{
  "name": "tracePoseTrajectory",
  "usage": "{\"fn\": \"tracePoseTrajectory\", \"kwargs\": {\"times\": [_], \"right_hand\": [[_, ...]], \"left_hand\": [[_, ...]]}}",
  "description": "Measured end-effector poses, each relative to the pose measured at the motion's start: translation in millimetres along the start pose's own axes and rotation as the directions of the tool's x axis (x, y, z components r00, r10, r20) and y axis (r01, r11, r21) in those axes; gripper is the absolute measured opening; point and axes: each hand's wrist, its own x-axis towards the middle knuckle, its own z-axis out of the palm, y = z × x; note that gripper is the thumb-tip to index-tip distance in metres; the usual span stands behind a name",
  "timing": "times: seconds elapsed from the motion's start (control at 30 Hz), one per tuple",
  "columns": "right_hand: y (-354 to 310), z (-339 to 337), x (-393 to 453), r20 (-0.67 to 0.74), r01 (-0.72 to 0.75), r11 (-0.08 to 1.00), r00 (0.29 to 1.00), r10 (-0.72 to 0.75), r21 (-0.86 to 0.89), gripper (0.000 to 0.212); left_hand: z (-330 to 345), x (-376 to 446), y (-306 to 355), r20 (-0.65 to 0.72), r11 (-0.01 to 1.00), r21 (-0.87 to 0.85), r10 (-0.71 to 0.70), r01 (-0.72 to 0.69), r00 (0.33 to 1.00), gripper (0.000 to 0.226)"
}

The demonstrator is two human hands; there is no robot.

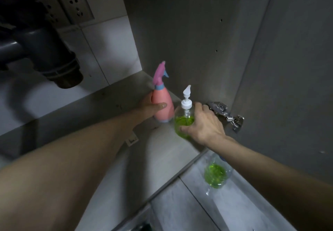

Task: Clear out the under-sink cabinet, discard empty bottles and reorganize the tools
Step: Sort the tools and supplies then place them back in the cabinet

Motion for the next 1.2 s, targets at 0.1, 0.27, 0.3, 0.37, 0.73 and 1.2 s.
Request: {"fn": "tracePoseTrajectory", "kwargs": {"times": [0.1,0.27,0.3,0.37,0.73,1.2], "right_hand": [[1,3,1,0.016,0.011,1.0,1.0,-0.011,-0.005,0.091],[-5,4,6,-0.058,-0.034,0.999,0.998,0.033,-0.018,0.078],[-9,4,7,-0.071,-0.05,0.999,0.996,0.049,-0.011,0.076],[-13,5,12,-0.077,-0.071,0.997,0.995,0.07,-0.01,0.075],[-6,10,8,-0.051,-0.092,0.996,0.994,0.092,0.016,0.087],[107,-18,-89,0.192,-0.112,0.946,0.98,0.054,0.305,0.11]], "left_hand": [[-8,14,10,0.122,0.998,0.046,0.024,-0.03,0.992,0.053],[-6,21,14,0.154,0.998,0.062,0.019,-0.029,0.988,0.057],[-7,22,13,0.153,0.997,0.066,0.018,-0.028,0.988,0.058],[-6,23,12,0.141,0.998,0.056,0.028,-0.037,0.99,0.057],[8,13,6,0.041,0.998,-0.047,0.035,-0.033,0.999,0.054],[82,-84,-16,-0.258,1.0,-0.017,0.012,-0.017,0.966,0.067]]}}
